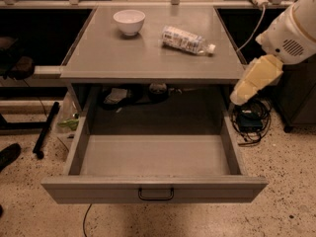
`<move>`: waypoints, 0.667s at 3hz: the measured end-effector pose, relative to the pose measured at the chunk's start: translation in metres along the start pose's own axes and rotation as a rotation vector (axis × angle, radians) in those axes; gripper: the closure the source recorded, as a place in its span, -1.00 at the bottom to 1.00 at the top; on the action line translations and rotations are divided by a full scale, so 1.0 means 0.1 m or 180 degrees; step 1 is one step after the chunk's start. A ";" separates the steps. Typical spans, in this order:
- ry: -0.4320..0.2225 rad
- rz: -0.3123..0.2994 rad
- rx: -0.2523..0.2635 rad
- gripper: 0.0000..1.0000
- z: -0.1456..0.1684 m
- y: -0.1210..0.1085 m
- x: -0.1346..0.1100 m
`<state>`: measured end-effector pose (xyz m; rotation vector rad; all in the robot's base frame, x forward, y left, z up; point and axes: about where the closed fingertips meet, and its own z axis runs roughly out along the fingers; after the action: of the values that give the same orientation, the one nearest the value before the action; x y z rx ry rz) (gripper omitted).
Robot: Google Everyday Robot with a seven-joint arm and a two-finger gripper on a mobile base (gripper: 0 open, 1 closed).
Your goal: Place blue plastic bottle into top drawer
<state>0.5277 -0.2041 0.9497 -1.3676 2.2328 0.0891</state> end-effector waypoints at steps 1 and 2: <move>-0.0265 0.0161 0.0119 -1.00 0.24 -0.24 -0.24; -0.0428 0.0271 0.0179 -1.00 0.51 -0.50 -0.48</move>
Offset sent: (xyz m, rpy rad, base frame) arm 0.1290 0.0453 -0.0184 0.1845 -0.1193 -0.1075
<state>0.6076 -0.1737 0.9378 -1.2012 2.1643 0.1426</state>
